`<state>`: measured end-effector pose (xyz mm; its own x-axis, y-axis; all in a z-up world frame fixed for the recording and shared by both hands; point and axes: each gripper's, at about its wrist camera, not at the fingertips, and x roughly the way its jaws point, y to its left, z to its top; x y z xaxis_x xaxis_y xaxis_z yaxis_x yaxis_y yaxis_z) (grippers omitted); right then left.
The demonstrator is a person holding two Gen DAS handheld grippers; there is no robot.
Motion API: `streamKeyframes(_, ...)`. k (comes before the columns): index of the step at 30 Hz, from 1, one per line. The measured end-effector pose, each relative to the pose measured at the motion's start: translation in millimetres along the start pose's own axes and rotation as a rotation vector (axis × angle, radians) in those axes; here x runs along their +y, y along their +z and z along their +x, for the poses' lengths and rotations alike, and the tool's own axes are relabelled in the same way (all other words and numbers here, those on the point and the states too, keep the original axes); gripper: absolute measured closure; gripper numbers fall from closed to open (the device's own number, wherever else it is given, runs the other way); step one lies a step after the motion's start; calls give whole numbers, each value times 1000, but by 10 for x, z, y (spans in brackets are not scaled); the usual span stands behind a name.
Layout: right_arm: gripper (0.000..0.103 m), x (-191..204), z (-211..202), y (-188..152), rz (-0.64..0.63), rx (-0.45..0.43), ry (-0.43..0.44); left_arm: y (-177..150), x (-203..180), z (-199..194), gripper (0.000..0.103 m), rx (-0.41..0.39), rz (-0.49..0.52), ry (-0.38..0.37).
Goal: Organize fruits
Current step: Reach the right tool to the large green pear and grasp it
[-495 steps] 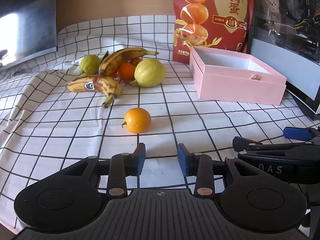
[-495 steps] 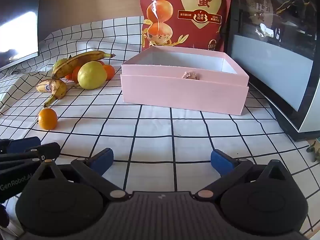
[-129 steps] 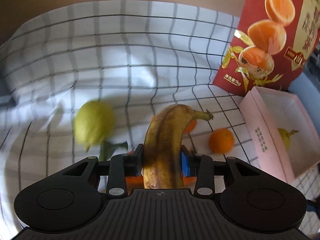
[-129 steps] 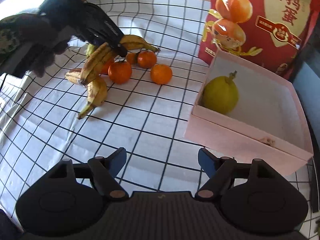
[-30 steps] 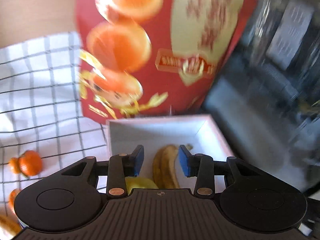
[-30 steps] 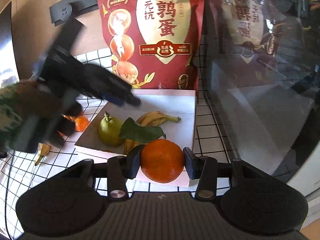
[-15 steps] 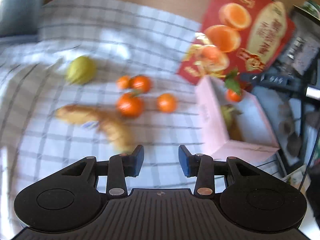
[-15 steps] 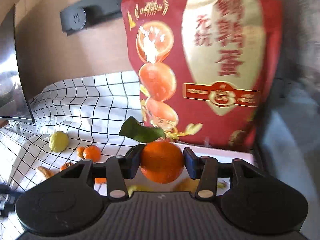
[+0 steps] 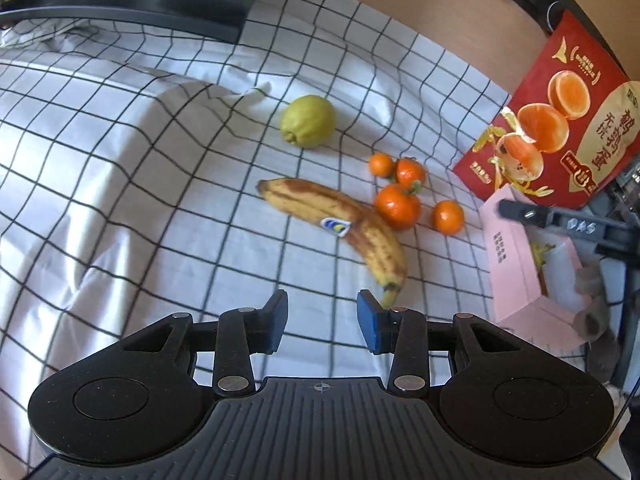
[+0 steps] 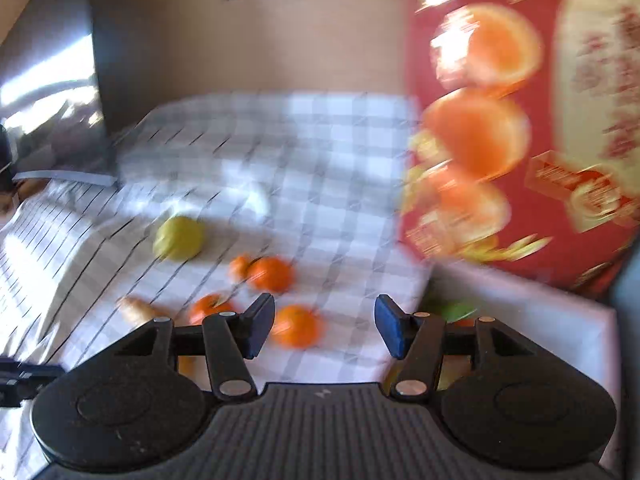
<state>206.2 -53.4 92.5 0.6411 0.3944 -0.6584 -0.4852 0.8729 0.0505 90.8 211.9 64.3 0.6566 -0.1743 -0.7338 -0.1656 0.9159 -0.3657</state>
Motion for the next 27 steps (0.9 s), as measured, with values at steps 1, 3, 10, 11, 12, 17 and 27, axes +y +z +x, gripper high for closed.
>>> streamKeyframes(1, 47, 118, 71, -40, -14, 18, 10, -4, 32, -1, 61, 6, 0, 3)
streamKeyframes(3, 47, 325, 203, -95, -44, 46, 22, -4, 100, 22, 61, 18, 0, 5)
streamKeyframes(10, 37, 651, 506, -14, -102, 60, -43, 75, 235, 89, 61, 25, 15, -12)
streamKeyframes(11, 37, 674, 528, -8, -106, 64, -48, 107, 227, 95, 61, 17, 31, -20)
streamKeyframes(12, 37, 696, 543, -6, -109, 72, -51, 151, 213, 107, 61, 7, 51, -29)
streamKeyframes(17, 37, 756, 493, -121, -107, 96, -42, 506, 185, 268, 61, -42, 99, -29)
streamKeyframes(27, 29, 1411, 851, 209, -140, 11, -57, 609, 664, 183, 61, -77, -11, 43)
